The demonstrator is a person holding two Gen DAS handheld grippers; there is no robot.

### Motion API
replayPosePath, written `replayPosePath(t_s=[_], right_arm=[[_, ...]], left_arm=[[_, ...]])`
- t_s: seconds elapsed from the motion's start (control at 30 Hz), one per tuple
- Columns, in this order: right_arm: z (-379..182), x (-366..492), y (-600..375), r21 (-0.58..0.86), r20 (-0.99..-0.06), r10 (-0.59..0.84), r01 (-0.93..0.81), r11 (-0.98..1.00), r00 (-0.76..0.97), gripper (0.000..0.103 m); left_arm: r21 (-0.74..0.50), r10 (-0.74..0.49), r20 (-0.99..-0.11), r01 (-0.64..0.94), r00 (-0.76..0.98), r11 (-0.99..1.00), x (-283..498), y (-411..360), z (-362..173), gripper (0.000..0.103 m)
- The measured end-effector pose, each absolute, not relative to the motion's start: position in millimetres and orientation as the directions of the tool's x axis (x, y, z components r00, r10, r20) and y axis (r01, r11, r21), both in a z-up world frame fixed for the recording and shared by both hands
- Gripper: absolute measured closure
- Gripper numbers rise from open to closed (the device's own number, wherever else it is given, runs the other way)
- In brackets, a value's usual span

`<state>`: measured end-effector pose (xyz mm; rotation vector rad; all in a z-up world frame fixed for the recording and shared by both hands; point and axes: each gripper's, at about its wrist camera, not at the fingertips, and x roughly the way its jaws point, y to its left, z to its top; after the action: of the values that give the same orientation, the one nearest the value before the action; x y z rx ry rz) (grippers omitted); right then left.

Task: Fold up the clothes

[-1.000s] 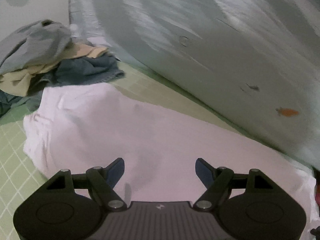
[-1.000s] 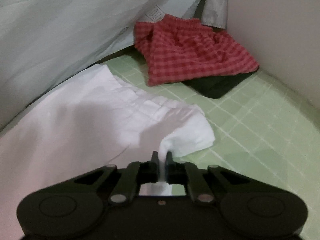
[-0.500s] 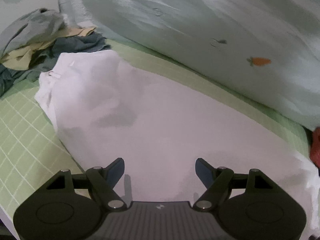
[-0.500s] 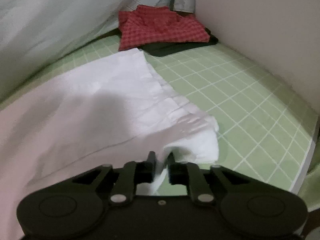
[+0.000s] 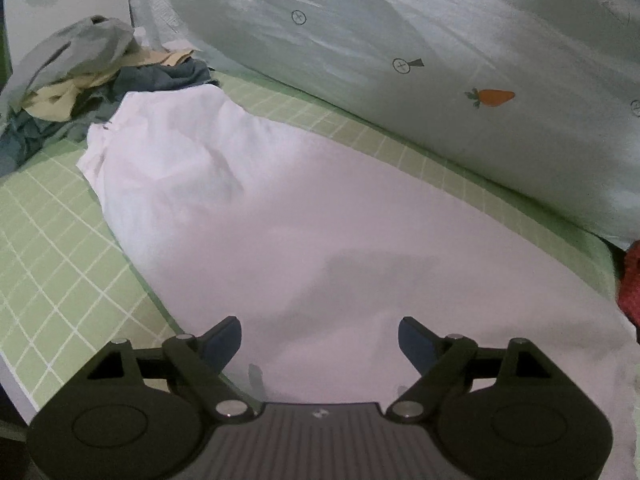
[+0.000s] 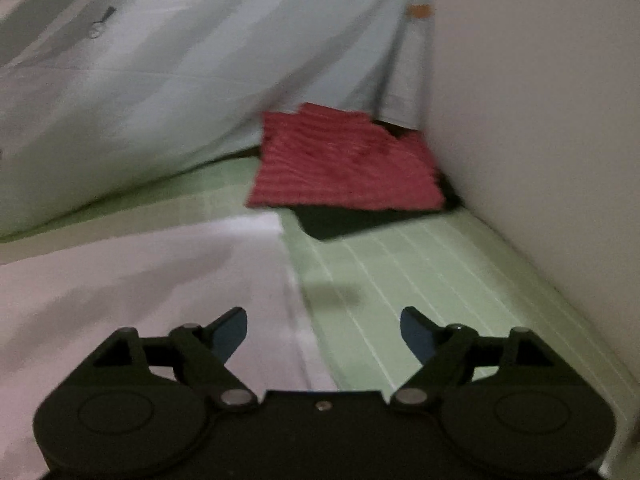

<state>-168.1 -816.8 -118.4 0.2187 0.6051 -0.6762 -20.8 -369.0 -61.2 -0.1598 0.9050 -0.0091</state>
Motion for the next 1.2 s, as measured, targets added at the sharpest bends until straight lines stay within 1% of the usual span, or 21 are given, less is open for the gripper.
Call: replayPosePath(t_s=[0.13, 0.37, 0.4, 0.43, 0.47, 0.5, 0.53, 0.67, 0.73, 0.77, 0.8, 0.87, 0.9, 0.93, 0.97, 1.0, 1.03, 1.07, 1.1, 1.13, 1.2], right_arm=[[-126.9, -123.4, -835.8, 0.014, -0.598, -0.459, 0.582, 0.813, 0.657, 0.019], [-155.5, -64.8, -870.9, 0.06, -0.663, -0.383, 0.555, 0.83, 0.644, 0.031], [-158.8, -62.3, -873.8, 0.065, -0.676, -0.371, 0.553, 0.831, 0.637, 0.039], [-160.5, -61.0, -874.8, 0.07, -0.683, -0.359, 0.546, 0.835, 0.636, 0.056], [-159.4, -62.6, -874.5, 0.08, -0.683, -0.342, 0.532, 0.843, 0.645, 0.069], [-154.7, -65.4, -873.8, 0.089, -0.671, -0.335, 0.52, 0.849, 0.662, 0.091], [-149.6, -68.4, -873.1, 0.097, -0.656, -0.33, 0.509, 0.856, 0.679, 0.102], [-112.3, -78.4, -877.1, 0.116, -0.565, -0.362, 0.506, 0.854, 0.741, 0.103], [-87.1, -81.1, -888.8, 0.193, -0.502, -0.355, 0.502, 0.843, 0.789, 0.103], [-78.3, -78.0, -891.5, 0.194, -0.478, -0.368, 0.505, 0.841, 0.798, 0.103], [-70.0, -74.3, -893.6, 0.189, -0.455, -0.383, 0.508, 0.841, 0.804, 0.103], [-69.9, -57.1, -895.2, 0.075, -0.447, -0.44, 0.523, 0.849, 0.778, 0.103], [-78.8, -45.4, -899.4, 0.019, -0.471, -0.473, 0.545, 0.838, 0.744, 0.099], [-92.5, -32.4, -907.2, -0.017, -0.534, -0.493, 0.574, 0.819, 0.687, 0.096], [-104.4, -25.1, -912.8, -0.021, -0.593, -0.495, 0.602, 0.798, 0.635, 0.095], [-115.9, -18.8, -917.8, -0.023, -0.648, -0.491, 0.629, 0.777, 0.582, 0.092], [-121.8, -22.0, -918.4, 0.014, -0.673, -0.473, 0.65, 0.76, 0.568, 0.078], [-123.5, -30.1, -912.9, 0.048, -0.674, -0.464, 0.661, 0.748, 0.574, 0.064], [-124.6, -38.8, -906.4, 0.08, -0.672, -0.457, 0.671, 0.737, 0.582, 0.029], [-124.7, -47.6, -896.0, 0.085, -0.665, -0.466, 0.678, 0.73, 0.584, 0.015], [-127.6, -66.3, -864.6, 0.08, -0.669, -0.444, 0.651, 0.755, 0.596, 0.015]], left_arm=[[-0.12, -0.036, -0.785, -0.095, 0.618, 0.988, -15.5, -375.1, -56.2, 0.017], [-0.072, 0.007, -0.798, -0.107, 0.602, 0.992, -2.1, -391.1, -53.0, 0.017], [-0.066, 0.009, -0.8, -0.104, 0.6, 0.992, 0.1, -394.1, -53.5, 0.017], [-0.061, 0.011, -0.802, -0.1, 0.598, 0.993, 2.3, -397.2, -54.0, 0.017], [-0.055, 0.012, -0.803, -0.095, 0.595, 0.994, 3.7, -399.8, -55.0, 0.017], [-0.05, 0.014, -0.806, -0.093, 0.592, 0.994, 4.9, -402.3, -56.1, 0.017], [-0.046, 0.017, -0.808, -0.091, 0.589, 0.995, 6.0, -404.8, -57.3, 0.017], [-0.042, 0.02, -0.811, -0.092, 0.585, 0.995, 7.5, -408.3, -58.7, 0.017], [-0.04, 0.028, -0.808, -0.102, 0.589, 0.994, 8.5, -408.0, -58.0, 0.017], [-0.041, 0.032, -0.806, -0.109, 0.591, 0.993, 8.5, -406.3, -57.5, 0.017], [-0.044, 0.036, -0.804, -0.119, 0.593, 0.992, 8.0, -403.8, -56.7, 0.017], [-0.055, 0.039, -0.802, -0.139, 0.596, 0.989, 6.9, -397.9, -55.9, 0.017], [-0.061, 0.041, -0.802, -0.15, 0.597, 0.987, 6.3, -395.3, -55.5, 0.017], [-0.066, 0.043, -0.8, -0.159, 0.599, 0.985, 5.3, -392.2, -54.6, 0.017], [-0.07, 0.045, -0.798, -0.167, 0.601, 0.983, 4.3, -389.2, -53.7, 0.017], [-0.07, 0.05, -0.793, -0.173, 0.607, 0.982, 3.2, -386.7, -52.4, 0.017], [-0.07, 0.056, -0.789, -0.179, 0.612, 0.981, 2.0, -384.3, -51.1, 0.017], [-0.069, 0.062, -0.786, -0.188, 0.615, 0.98, 0.6, -381.8, -50.2, 0.017], [-0.073, 0.066, -0.785, -0.196, 0.616, 0.978, -0.1, -379.0, -50.5, 0.017], [-0.076, 0.069, -0.784, -0.205, 0.617, 0.976, -0.8, -376.1, -50.7, 0.017], [-0.094, 0.063, -0.785, -0.219, 0.616, 0.971, -1.2, -371.8, -53.7, 0.016]])
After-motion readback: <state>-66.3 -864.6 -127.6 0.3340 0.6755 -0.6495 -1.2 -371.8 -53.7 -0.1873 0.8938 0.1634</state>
